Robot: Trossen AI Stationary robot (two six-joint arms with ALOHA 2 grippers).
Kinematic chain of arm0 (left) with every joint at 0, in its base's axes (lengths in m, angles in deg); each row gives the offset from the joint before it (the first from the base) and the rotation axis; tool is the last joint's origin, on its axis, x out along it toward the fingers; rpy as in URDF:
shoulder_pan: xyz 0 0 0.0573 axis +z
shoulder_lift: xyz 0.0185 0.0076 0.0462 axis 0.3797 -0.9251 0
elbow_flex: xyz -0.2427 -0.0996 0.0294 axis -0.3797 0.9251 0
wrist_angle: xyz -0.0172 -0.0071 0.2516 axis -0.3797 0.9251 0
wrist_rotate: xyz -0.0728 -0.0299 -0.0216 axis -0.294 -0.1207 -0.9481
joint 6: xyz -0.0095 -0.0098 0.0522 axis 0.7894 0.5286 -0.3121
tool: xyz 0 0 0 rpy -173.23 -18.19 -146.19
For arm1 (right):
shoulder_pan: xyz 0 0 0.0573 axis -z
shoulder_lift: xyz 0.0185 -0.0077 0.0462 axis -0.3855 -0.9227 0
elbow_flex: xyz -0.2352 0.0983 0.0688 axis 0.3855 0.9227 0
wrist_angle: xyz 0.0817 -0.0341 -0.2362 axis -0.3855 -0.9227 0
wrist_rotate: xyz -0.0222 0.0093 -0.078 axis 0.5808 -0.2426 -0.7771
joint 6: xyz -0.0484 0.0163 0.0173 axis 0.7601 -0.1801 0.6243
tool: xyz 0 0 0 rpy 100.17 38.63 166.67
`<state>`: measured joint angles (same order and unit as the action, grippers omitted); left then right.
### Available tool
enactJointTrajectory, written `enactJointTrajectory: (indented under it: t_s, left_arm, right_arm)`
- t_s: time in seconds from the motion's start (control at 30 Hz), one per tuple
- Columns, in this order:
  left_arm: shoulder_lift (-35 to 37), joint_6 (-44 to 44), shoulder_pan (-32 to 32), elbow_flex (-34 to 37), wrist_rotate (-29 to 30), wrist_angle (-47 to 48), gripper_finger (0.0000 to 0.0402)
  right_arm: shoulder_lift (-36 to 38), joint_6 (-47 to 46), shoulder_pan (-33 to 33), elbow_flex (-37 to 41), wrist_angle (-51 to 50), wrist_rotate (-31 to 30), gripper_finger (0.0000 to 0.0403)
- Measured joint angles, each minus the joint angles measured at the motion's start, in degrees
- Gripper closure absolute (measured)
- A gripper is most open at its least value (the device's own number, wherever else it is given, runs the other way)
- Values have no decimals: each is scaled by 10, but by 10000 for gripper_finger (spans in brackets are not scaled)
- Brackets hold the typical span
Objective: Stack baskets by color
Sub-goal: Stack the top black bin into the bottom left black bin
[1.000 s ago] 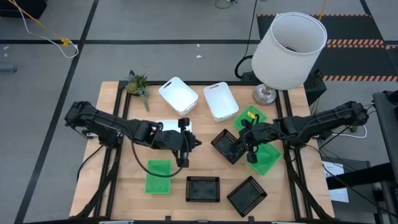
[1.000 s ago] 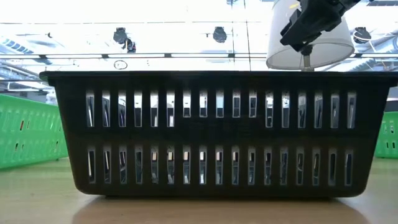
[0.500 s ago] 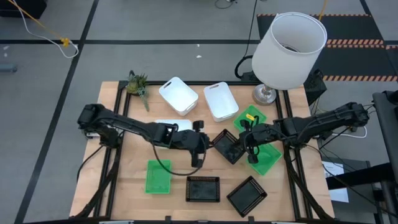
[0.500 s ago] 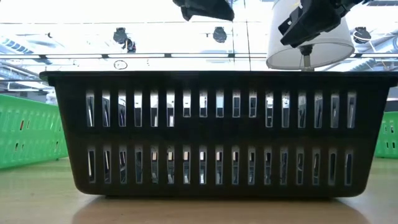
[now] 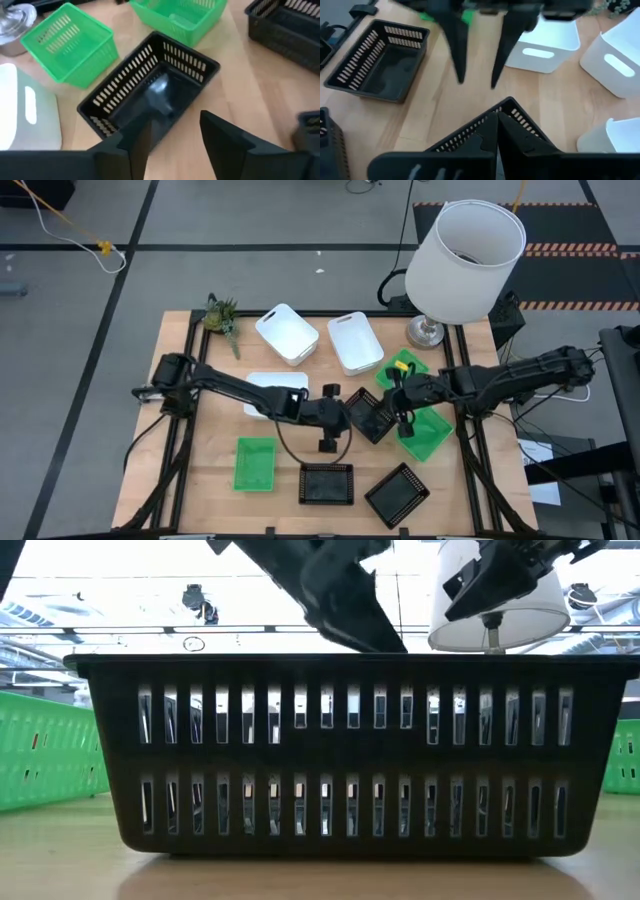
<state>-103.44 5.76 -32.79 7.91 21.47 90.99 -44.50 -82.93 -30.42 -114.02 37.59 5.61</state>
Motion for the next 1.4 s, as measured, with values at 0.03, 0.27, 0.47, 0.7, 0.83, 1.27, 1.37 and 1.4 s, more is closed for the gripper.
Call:
enactJointTrajectory:
  t_s: [0.03,0.27,0.47,0.7,0.83,1.27,1.37,1.4]
  left_arm:
    - [-6,-6,0,0,0,-1,221]
    - [-43,-39,6,0,-1,-19,215]
    - [-61,-58,11,1,-3,-19,215]
    - [-83,-88,10,0,-5,-37,215]
    - [-81,-88,11,0,-4,-43,215]
    - [-85,-123,11,0,-4,-44,215]
    - [-85,-135,11,0,-4,-44,215]
    - [-85,-138,11,0,-4,-47,215]
  right_arm:
    - [0,1,3,0,-1,0,401]
    - [0,1,10,0,1,0,401]
    - [0,1,10,0,20,0,401]
    - [0,1,10,-1,19,0,401]
    - [0,1,10,-1,19,0,401]
    - [0,14,10,-1,20,-2,401]
    - [0,14,10,-1,20,-2,401]
    - [0,14,10,-1,20,-2,401]
